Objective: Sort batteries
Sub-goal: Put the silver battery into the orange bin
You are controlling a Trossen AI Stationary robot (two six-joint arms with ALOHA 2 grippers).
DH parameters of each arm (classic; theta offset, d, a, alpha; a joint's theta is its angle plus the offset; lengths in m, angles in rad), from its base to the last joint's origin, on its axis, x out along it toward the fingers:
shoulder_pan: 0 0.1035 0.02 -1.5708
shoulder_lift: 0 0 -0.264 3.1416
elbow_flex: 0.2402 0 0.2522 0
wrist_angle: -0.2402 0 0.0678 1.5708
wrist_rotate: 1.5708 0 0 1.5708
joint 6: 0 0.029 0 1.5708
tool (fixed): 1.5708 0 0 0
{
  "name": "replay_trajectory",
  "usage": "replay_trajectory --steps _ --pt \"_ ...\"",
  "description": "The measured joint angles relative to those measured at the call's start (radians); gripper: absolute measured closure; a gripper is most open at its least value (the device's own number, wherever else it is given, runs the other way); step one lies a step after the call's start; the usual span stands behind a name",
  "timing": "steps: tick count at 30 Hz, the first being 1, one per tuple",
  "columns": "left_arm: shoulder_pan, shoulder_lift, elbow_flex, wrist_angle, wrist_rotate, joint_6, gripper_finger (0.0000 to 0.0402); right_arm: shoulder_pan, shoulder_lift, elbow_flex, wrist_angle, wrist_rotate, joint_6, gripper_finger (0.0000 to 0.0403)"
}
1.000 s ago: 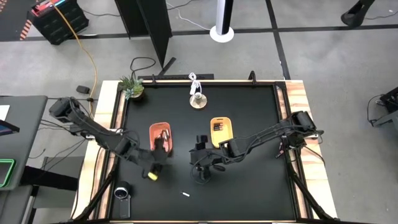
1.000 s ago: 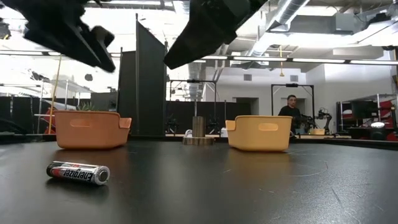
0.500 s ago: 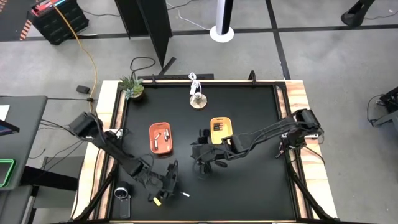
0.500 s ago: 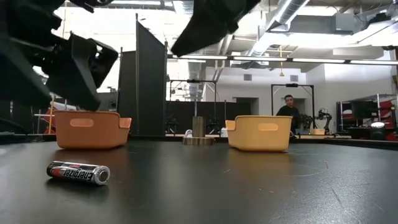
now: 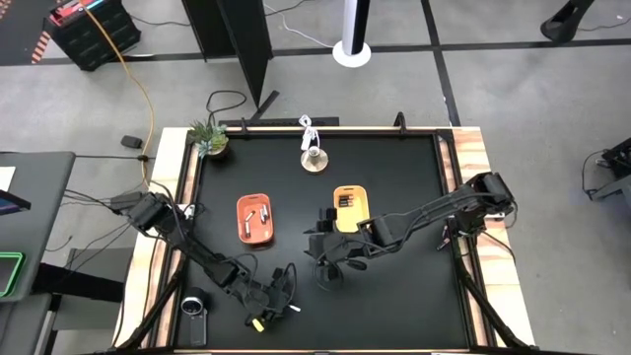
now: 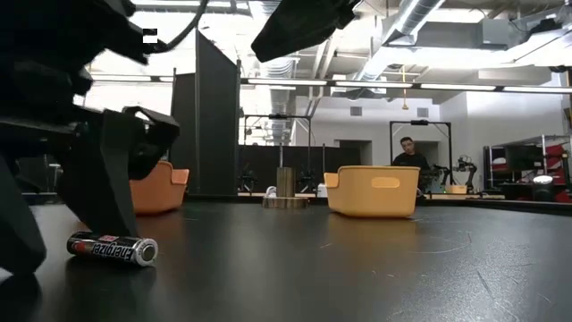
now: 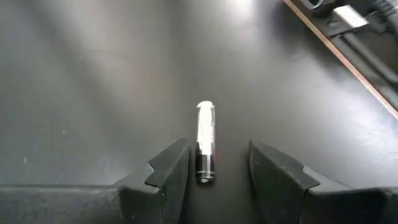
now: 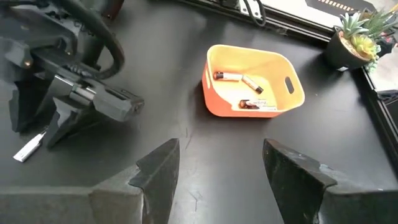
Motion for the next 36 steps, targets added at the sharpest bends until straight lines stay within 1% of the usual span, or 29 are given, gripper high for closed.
replay_trajectory --steps 2,5,8,12,14,20,26,29,36 --pt "0.007 -0.001 0.0 -0.006 -0.001 -0.014 0.0241 0.0 0.0 0.0 0.001 0.006 0.0 0.0155" --pt "0.02 -0.002 0.001 -0.031 0.003 -0.031 0.0262 -0.001 0.0 0.0 0.001 0.006 0.0 0.0155" --pt "0.029 -0.002 0.002 -0.048 0.006 -0.04 0.0299 -0.001 0.0 0.0 0.0 0.006 0.0 0.0155" --pt "0.044 -0.004 0.002 -0.076 0.031 -0.052 0.0361 -0.001 0.0 0.0 0.0 0.006 0.0 0.0155" --pt "0.05 -0.005 0.003 -0.09 0.049 -0.056 0.038 -0.001 0.0 0.0 -0.001 0.006 0.0 0.0155" --pt "0.056 -0.01 0.002 -0.111 0.064 -0.035 0.038 -0.001 0.0 0.0 -0.001 0.005 0.0 0.0155" --pt "0.064 -0.063 -0.002 -0.153 0.064 -0.001 0.038 -0.001 0.0 0.0 -0.002 0.007 -0.006 0.0155" --pt "0.068 -0.101 -0.005 -0.207 0.036 0.012 0.038 0.0 0.0 0.0 -0.002 0.025 -0.02 0.0155" --pt "0.07 -0.225 -0.005 -0.333 -0.081 0.029 0.038 0.0 0.001 0.0 -0.007 0.027 -0.023 0.0155"
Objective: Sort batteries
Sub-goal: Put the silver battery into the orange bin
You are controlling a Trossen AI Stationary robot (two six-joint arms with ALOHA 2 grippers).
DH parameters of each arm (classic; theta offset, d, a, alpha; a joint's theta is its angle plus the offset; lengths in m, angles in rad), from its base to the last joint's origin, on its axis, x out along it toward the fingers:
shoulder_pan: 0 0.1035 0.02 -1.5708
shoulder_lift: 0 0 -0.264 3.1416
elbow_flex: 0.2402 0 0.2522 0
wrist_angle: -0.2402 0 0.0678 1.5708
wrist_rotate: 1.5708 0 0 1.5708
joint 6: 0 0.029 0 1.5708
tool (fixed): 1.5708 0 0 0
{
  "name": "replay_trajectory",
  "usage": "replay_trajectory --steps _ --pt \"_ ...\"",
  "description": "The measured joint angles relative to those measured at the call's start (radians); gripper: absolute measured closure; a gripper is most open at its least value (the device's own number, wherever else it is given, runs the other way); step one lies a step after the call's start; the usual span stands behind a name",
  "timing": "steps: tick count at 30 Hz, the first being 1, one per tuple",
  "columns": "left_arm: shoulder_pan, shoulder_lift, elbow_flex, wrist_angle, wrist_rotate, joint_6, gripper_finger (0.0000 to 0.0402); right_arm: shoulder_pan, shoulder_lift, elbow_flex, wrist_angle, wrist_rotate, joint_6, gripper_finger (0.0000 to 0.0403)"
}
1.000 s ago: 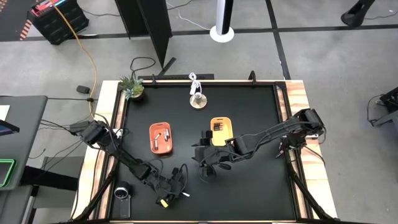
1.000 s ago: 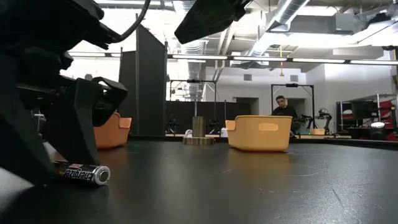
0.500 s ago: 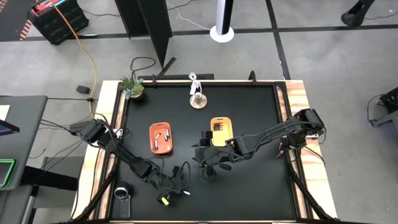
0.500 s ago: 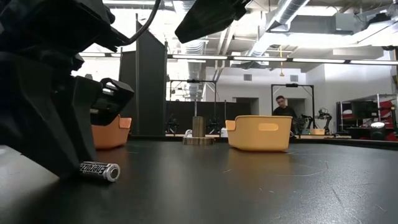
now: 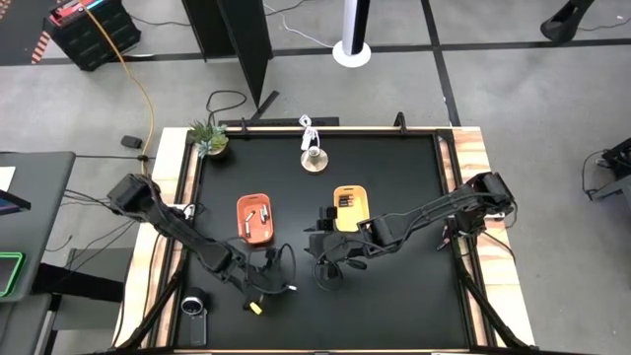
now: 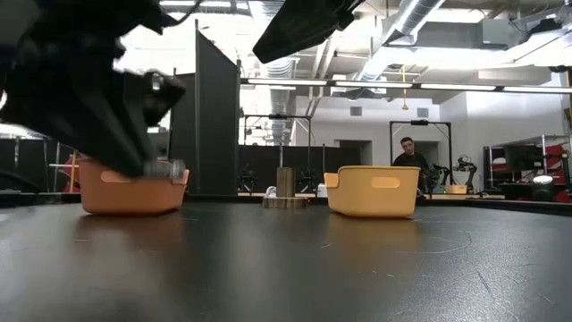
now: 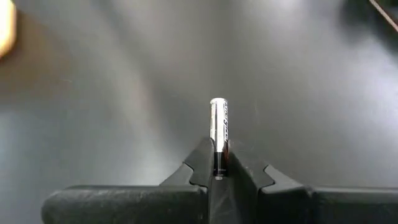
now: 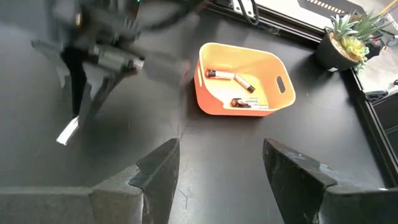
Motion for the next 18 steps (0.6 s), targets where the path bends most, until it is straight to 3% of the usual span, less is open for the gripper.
replay_trajectory --steps 7,12,18 --pt "0.0 -0.164 0.002 -0.235 -0.163 -0.032 0.038 0.0 0.0 0.0 0.0 0.001 0.003 0.0155" --pt "0.011 -0.305 0.002 -0.429 -0.283 -0.138 0.038 0.0 0.0 0.0 -0.001 0.001 0.003 0.0155" --pt "0.096 -0.424 -0.029 -0.681 -0.343 -0.314 0.038 0.0 0.0 0.0 -0.001 0.001 0.003 0.0155"
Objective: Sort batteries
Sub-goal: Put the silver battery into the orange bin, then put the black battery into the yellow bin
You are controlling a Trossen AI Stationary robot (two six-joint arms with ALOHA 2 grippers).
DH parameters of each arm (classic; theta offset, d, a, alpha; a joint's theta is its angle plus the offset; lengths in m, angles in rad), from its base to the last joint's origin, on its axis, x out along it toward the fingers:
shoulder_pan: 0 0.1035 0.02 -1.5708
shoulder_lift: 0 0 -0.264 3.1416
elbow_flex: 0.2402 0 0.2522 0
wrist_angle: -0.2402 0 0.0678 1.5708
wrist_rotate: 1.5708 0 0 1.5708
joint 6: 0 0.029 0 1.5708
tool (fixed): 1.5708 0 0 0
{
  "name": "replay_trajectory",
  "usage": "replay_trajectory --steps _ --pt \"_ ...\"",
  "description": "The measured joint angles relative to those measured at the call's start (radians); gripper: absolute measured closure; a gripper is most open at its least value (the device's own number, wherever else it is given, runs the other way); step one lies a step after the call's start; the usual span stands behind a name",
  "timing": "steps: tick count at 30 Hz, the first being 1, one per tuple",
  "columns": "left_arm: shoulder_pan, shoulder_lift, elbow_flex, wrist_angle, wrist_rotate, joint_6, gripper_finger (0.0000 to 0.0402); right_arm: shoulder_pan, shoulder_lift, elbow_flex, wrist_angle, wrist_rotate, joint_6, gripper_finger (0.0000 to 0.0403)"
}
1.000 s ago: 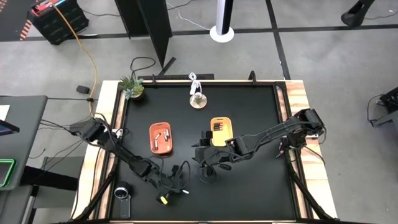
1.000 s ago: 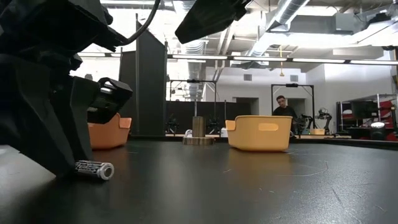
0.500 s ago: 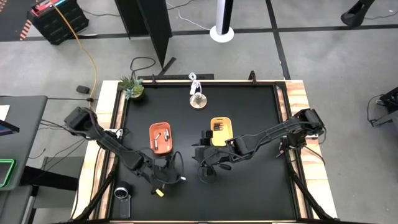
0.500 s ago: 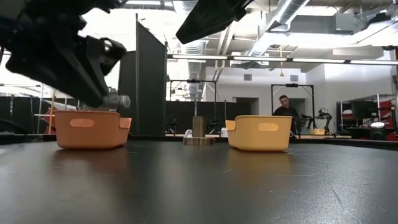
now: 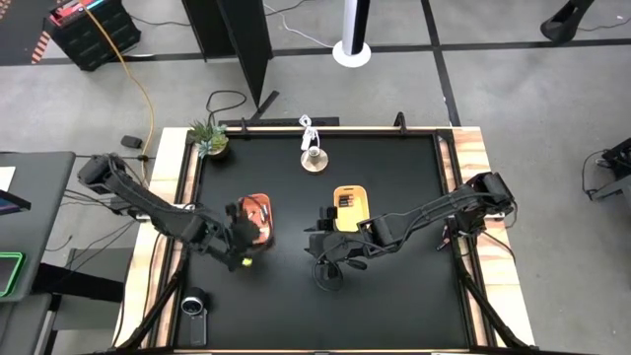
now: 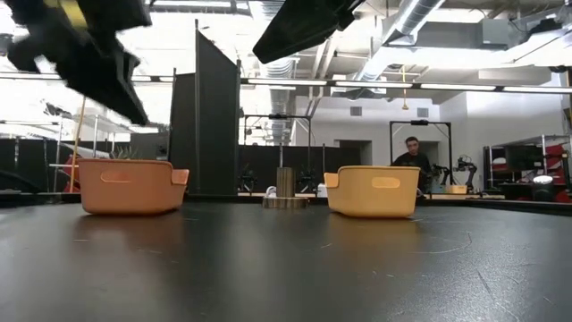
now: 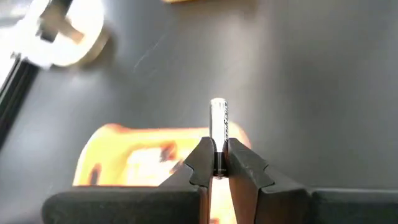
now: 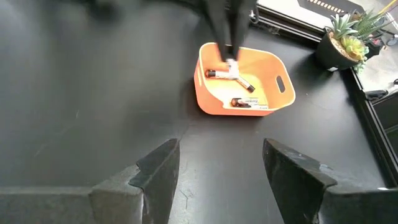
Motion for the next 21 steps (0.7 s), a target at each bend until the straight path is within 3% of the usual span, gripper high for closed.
replay_trajectory --steps 7,17,21 --pt "0.112 -0.037 -0.099 0.021 0.008 -0.041 0.0371 0.0 0.0 0.0 -0.002 0.0 0.001 0.0155" --pt "0.16 -0.037 -0.104 0.029 0.006 -0.037 0.0252 0.0 -0.001 0.0 -0.073 0.004 0.068 0.0155" --pt "0.16 -0.045 -0.103 0.024 -0.018 -0.035 0.0231 0.009 -0.038 -0.001 -0.144 0.087 0.135 0.0155"
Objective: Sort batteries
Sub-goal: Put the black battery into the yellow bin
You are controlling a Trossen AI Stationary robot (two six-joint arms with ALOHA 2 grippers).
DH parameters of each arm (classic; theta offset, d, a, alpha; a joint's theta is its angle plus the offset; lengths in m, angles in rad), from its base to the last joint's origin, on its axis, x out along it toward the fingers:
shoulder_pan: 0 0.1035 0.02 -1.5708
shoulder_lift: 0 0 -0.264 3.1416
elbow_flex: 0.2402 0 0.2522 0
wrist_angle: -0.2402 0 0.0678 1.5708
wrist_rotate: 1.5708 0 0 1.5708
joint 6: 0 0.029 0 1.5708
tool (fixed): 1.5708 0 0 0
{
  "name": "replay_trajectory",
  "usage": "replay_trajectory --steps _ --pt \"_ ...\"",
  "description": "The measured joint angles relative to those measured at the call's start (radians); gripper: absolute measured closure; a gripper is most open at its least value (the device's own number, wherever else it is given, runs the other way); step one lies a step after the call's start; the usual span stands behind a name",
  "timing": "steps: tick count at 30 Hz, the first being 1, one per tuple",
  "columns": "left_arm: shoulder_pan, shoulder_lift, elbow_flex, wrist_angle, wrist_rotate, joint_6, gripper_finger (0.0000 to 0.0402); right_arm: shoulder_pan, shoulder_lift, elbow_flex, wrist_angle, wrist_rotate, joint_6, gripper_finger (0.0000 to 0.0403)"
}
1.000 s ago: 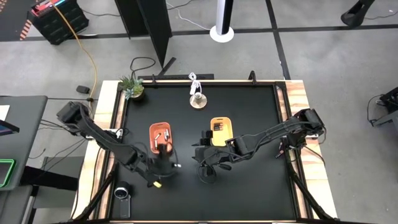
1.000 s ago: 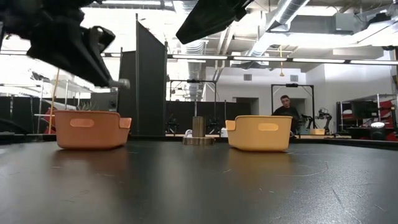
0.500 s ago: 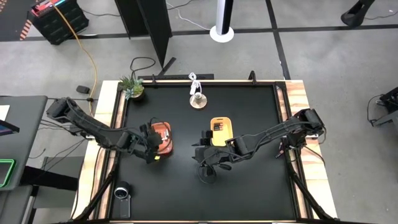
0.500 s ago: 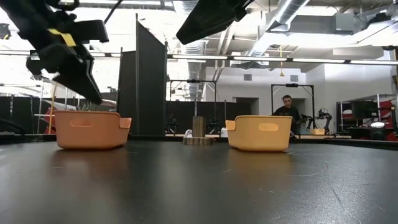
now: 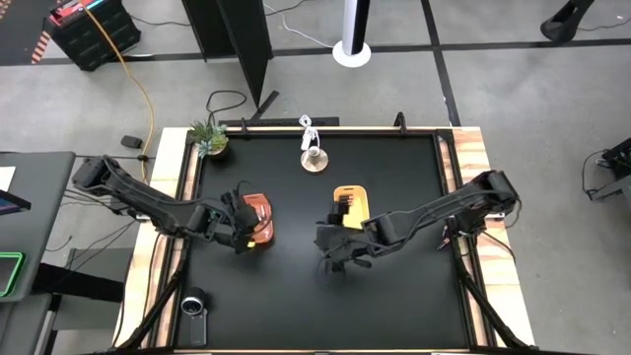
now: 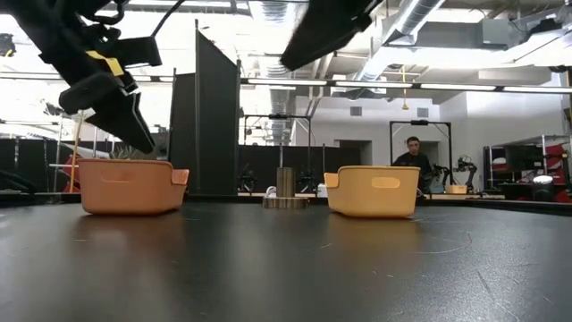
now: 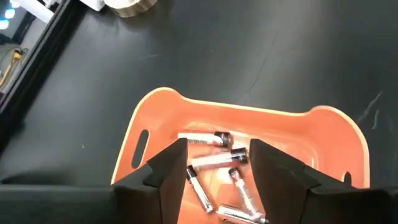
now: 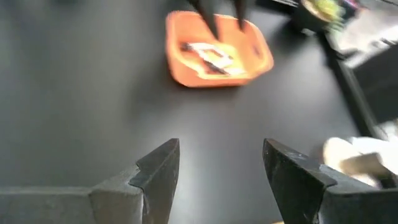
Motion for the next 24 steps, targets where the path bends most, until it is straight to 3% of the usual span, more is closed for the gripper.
replay_trajectory --steps 7,11,14,18,24 --pt "0.003 -0.099 0.033 0.05 -0.066 0.029 0.0231 0.012 -0.141 -0.016 -0.333 0.123 0.246 0.0155" --pt "-0.011 -0.152 0.008 0.146 -0.081 0.16 0.0233 0.011 -0.239 -0.086 -0.541 0.147 0.506 0.0155" --pt "-0.011 -0.165 0.008 0.191 -0.086 0.174 0.0233 0.031 -0.306 -0.171 -0.659 0.141 0.777 0.0155" --pt "-0.011 -0.157 0.009 0.221 -0.091 0.217 0.0233 0.088 -0.372 -0.292 -0.737 0.032 1.149 0.0155" --pt "-0.009 -0.158 0.008 0.219 -0.09 0.239 0.0233 0.151 -0.365 -0.431 -0.753 -0.173 1.626 0.0155"
